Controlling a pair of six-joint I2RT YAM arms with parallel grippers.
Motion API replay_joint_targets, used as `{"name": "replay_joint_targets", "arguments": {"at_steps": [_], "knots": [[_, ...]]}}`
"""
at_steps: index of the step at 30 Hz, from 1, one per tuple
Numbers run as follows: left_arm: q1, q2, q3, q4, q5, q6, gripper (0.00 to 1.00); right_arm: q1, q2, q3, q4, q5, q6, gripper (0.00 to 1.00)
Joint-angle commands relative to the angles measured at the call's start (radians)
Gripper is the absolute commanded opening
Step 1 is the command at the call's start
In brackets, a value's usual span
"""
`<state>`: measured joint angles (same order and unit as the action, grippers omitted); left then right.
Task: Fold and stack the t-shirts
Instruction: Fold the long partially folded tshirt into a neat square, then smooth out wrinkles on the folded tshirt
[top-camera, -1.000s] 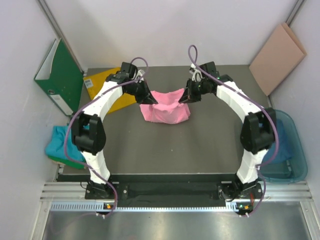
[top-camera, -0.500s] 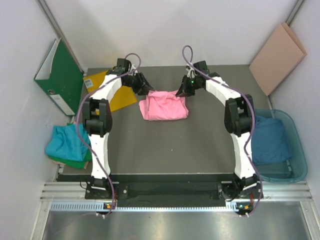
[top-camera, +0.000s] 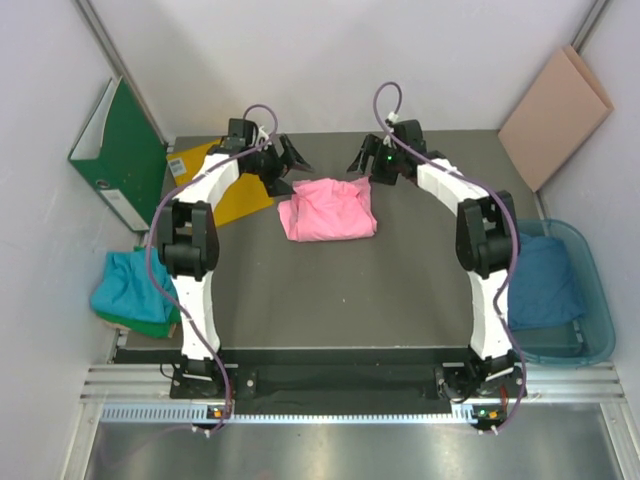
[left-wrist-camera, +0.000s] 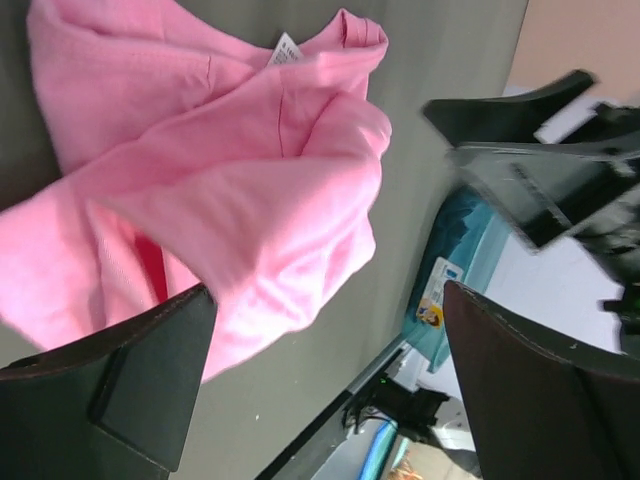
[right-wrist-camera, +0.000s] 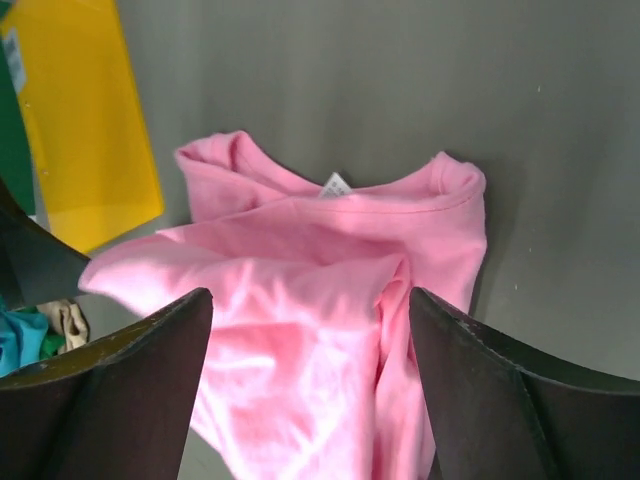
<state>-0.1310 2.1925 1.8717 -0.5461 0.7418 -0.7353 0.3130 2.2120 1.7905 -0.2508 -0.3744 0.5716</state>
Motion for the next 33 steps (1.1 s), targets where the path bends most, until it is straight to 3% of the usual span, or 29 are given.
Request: {"name": "replay_joint_targets", "arguments": {"at_steps": [1, 6, 10, 12, 14, 19, 23, 27, 33], "knots": [[0.007, -0.18, -0.054, -0.009, -0.093, 0.092, 0.99, -0.002, -0.193, -0.003, 0.064, 0.029, -0.052, 0.79], [0.007, -0.247, -0.075, -0.055, -0.186, 0.132, 0.99, 0.006, -0.16, 0.041, -0.039, 0.005, -0.085, 0.78], [0.005, -0.255, -0.094, -0.013, -0.113, 0.125, 0.99, 0.011, -0.126, 0.044, -0.005, -0.091, -0.088, 0.72], [0.002, -0.228, -0.106, 0.012, -0.069, 0.088, 0.99, 0.017, -0.081, 0.079, 0.016, -0.151, -0.066, 0.4], [-0.009, -0.189, -0.112, 0.017, -0.047, 0.068, 0.99, 0.024, -0.008, 0.122, 0.016, -0.236, -0.017, 0.0], [-0.019, -0.128, -0.118, 0.031, -0.022, 0.019, 0.99, 0.049, 0.097, 0.23, 0.047, -0.464, 0.092, 0.0], [-0.032, -0.035, -0.069, 0.02, 0.004, 0.011, 0.99, 0.064, 0.052, 0.143, 0.114, -0.52, 0.143, 0.0], [-0.035, 0.025, -0.052, 0.139, 0.002, -0.045, 0.99, 0.067, 0.044, 0.093, 0.17, -0.544, 0.171, 0.0], [-0.039, 0.162, 0.018, 0.313, 0.008, -0.188, 0.99, 0.063, 0.169, 0.185, 0.076, -0.546, 0.154, 0.0]]}}
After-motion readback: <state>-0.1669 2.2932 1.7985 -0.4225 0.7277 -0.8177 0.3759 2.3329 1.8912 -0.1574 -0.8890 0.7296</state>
